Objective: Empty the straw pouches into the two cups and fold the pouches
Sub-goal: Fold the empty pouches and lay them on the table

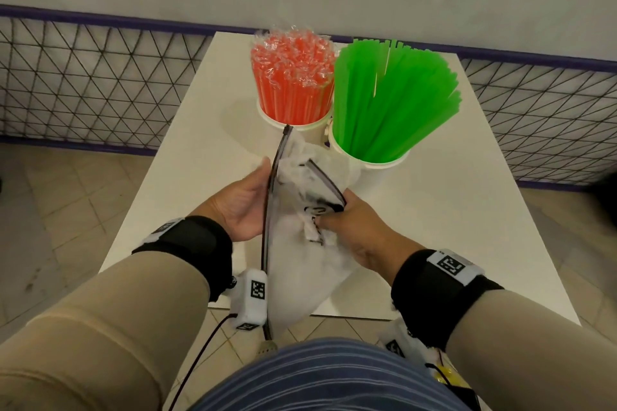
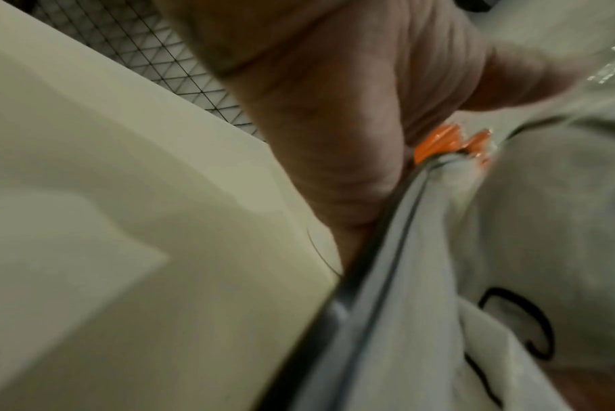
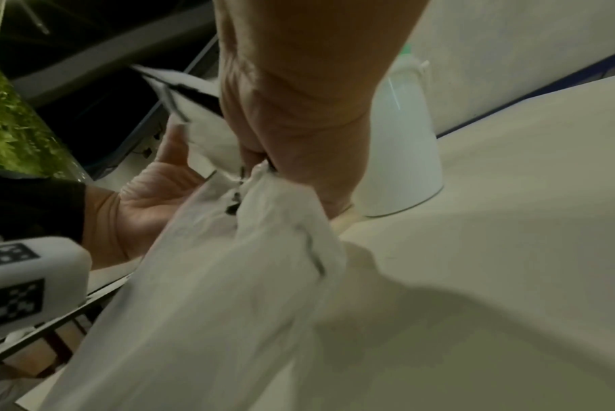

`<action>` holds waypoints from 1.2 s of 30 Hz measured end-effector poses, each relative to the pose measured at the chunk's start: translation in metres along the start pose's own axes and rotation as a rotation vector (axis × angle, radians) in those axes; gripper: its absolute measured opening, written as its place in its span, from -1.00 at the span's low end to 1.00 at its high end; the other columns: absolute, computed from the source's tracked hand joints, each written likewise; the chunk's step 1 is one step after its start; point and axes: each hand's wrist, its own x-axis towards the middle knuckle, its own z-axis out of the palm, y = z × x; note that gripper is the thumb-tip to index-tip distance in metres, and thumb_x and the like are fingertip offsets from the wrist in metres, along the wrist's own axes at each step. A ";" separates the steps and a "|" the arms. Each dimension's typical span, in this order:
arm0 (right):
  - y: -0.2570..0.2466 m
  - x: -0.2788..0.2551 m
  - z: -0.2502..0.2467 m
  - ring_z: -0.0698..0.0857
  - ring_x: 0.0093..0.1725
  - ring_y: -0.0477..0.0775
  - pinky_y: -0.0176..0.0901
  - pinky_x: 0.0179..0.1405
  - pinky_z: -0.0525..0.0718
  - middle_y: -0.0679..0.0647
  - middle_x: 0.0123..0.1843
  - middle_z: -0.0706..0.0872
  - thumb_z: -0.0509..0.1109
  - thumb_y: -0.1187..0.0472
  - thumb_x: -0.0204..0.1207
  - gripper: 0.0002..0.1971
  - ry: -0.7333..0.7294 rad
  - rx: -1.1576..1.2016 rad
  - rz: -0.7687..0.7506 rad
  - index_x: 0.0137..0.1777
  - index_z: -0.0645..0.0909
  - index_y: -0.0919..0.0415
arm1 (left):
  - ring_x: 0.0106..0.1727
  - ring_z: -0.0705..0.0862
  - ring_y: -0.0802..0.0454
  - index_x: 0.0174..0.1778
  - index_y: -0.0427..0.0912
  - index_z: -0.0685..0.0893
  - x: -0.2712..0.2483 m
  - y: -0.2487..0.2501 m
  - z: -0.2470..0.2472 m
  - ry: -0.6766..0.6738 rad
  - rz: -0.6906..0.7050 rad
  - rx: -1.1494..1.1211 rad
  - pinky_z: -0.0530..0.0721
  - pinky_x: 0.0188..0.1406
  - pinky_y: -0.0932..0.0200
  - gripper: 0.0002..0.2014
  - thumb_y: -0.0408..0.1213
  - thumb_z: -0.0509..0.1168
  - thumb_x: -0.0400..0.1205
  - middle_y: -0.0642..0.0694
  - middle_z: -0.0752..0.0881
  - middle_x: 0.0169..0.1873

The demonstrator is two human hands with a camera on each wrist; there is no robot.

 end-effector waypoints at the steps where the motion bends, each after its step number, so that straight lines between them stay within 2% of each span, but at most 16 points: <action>1: 0.002 0.002 -0.002 0.76 0.13 0.19 0.16 0.14 0.75 0.08 0.11 0.80 0.48 0.42 0.38 -0.58 0.040 -0.041 -0.028 0.19 0.62 0.03 | 0.33 0.68 -0.24 0.37 -0.16 0.67 0.000 0.002 -0.001 0.008 -0.061 0.005 0.65 0.28 -0.17 -0.22 0.38 0.19 0.45 -0.29 0.69 0.32; 3: -0.002 0.001 -0.002 0.74 0.14 0.12 0.14 0.17 0.74 0.05 0.11 0.78 0.47 0.29 0.42 -0.65 0.104 -0.151 -0.074 0.20 0.62 0.04 | 0.36 0.65 -0.27 0.40 -0.14 0.64 0.007 0.001 -0.007 0.049 -0.194 0.016 0.53 0.38 -0.24 -0.05 0.55 -0.08 0.43 -0.30 0.67 0.34; 5: -0.006 -0.003 -0.005 0.75 0.05 -0.05 -0.11 0.12 0.74 -0.03 0.03 0.79 0.40 0.22 0.55 -0.82 0.157 -0.263 -0.208 0.12 0.66 0.05 | 0.40 0.61 -0.26 0.46 -0.15 0.58 0.015 -0.001 -0.007 0.022 -0.285 0.022 0.45 0.47 -0.25 -0.09 0.52 -0.07 0.50 -0.29 0.64 0.38; 7: -0.007 -0.009 -0.008 0.75 -0.07 -0.12 -0.21 0.05 0.72 -0.09 -0.11 0.79 0.31 0.15 0.61 -0.90 0.180 -0.504 -0.422 -0.04 0.66 0.05 | 0.29 0.68 -0.19 0.44 -0.20 0.56 0.019 -0.006 -0.003 0.008 -0.343 0.104 0.53 0.42 -0.21 -0.32 0.27 0.17 0.59 -0.25 0.67 0.32; 10: -0.005 -0.015 -0.012 0.65 -0.04 0.06 0.01 0.00 0.64 0.05 -0.03 0.69 0.37 0.27 0.57 -0.93 0.101 -0.726 -0.572 0.01 0.56 0.19 | 0.10 0.72 -0.23 0.28 -0.22 0.59 0.016 -0.014 0.006 -0.088 -0.441 0.402 0.60 0.30 -0.35 -0.58 -0.20 0.41 0.51 -0.29 0.74 0.08; 13: -0.005 -0.014 -0.015 0.53 -0.01 0.05 -0.17 -0.06 0.49 0.14 0.14 0.57 0.28 0.45 0.55 -0.79 0.077 -0.819 -0.513 0.14 0.59 0.26 | 0.03 0.77 -0.14 0.07 -0.21 0.72 0.015 -0.019 0.017 -0.168 -0.463 0.582 0.69 0.23 -0.17 -0.73 -0.40 0.40 0.45 -0.22 0.81 -0.04; 15: -0.006 -0.010 -0.017 0.55 0.04 -0.01 -0.33 -0.05 0.47 0.07 0.21 0.55 0.34 0.40 0.51 -0.69 0.136 -0.692 -0.459 0.23 0.57 0.16 | -0.08 0.79 -0.06 0.01 -0.23 0.76 0.017 -0.018 0.020 -0.173 -0.394 0.646 0.79 -0.04 0.07 -0.76 -0.53 0.42 0.46 -0.21 0.81 -0.08; 18: -0.011 -0.007 -0.023 0.67 0.13 0.02 -0.14 0.19 0.65 0.00 0.21 0.68 0.42 0.17 0.32 -0.53 -0.002 -0.385 -0.055 0.28 0.54 0.06 | -0.19 0.77 -0.04 0.03 -0.29 0.70 0.020 -0.012 0.022 -0.090 -0.260 0.740 0.77 -0.28 0.17 -0.72 -0.65 0.41 0.47 -0.25 0.77 -0.12; 20: -0.009 -0.008 -0.035 0.67 0.22 0.15 0.07 0.33 0.62 0.15 0.27 0.70 0.32 0.22 0.27 -0.40 -0.275 -0.006 0.131 0.40 0.54 0.20 | -0.29 0.73 0.07 -0.08 -0.15 0.67 0.021 -0.007 0.022 0.034 -0.172 0.899 0.72 -0.40 0.23 -0.72 -0.61 0.46 0.44 -0.11 0.76 -0.22; 22: -0.011 -0.010 -0.047 0.58 0.38 0.31 0.26 0.50 0.44 0.29 0.41 0.61 0.31 0.15 0.43 -0.41 -0.452 0.254 0.239 0.49 0.49 0.30 | -0.31 0.67 0.14 -0.10 -0.03 0.63 0.024 -0.004 0.021 0.149 -0.118 1.186 0.65 -0.44 0.29 -0.72 -0.45 0.50 0.44 0.00 0.72 -0.23; 24: -0.009 -0.006 -0.054 0.57 0.45 0.28 0.31 0.51 0.41 0.22 0.44 0.62 0.36 -0.22 0.47 -0.32 -0.471 0.220 0.277 0.51 0.49 0.15 | -0.17 0.68 0.06 -0.02 -0.05 0.63 0.027 -0.004 0.021 0.196 -0.024 1.424 0.69 -0.27 0.19 -0.75 -0.30 0.51 0.46 -0.02 0.73 -0.14; 27: -0.012 0.001 -0.047 0.67 0.34 0.12 0.23 0.41 0.55 0.03 0.37 0.69 0.60 -0.41 0.06 0.04 -0.358 -0.081 0.279 0.55 0.36 -0.06 | -0.05 0.69 0.00 0.12 -0.06 0.62 0.034 -0.009 0.025 0.208 0.119 1.591 0.61 -0.17 0.17 -0.67 -0.18 0.50 0.48 -0.01 0.73 -0.07; 29: -0.011 0.005 -0.041 0.72 0.26 0.12 0.26 0.33 0.62 0.04 0.28 0.74 0.73 -0.18 -0.02 0.01 -0.272 -0.188 0.245 0.49 0.40 -0.05 | -0.07 0.70 0.08 0.22 0.08 0.58 0.038 -0.011 0.023 0.232 0.155 1.484 0.65 -0.20 0.22 -0.53 -0.20 0.55 0.42 0.07 0.70 -0.06; 32: -0.010 0.008 -0.041 0.78 0.13 0.20 0.24 0.18 0.72 0.15 0.12 0.81 0.67 0.24 0.23 -0.43 -0.192 -0.193 0.175 0.27 0.60 0.10 | 0.02 0.74 -0.02 0.40 0.10 0.47 0.040 -0.010 0.014 0.318 0.162 0.996 0.74 0.03 0.06 -0.30 -0.29 0.59 0.37 -0.04 0.69 0.03; 34: -0.010 0.006 -0.041 0.78 0.05 0.20 0.13 0.04 0.78 0.19 0.08 0.81 0.53 0.48 0.37 -0.60 -0.139 -0.165 0.110 0.16 0.65 0.14 | 0.17 0.70 -0.11 0.46 0.07 0.40 0.039 -0.010 0.005 0.364 0.082 0.639 0.64 0.25 -0.05 -0.22 -0.21 0.60 0.34 -0.14 0.67 0.15; 36: -0.010 0.003 -0.038 0.78 0.04 0.20 0.13 0.05 0.78 0.20 0.07 0.80 0.47 0.57 0.38 -0.57 -0.092 -0.137 0.043 0.15 0.66 0.12 | 0.27 0.68 -0.18 0.44 0.01 0.44 0.036 -0.011 0.000 0.312 -0.081 0.534 0.59 0.38 -0.17 -0.16 -0.09 0.63 0.24 -0.22 0.67 0.24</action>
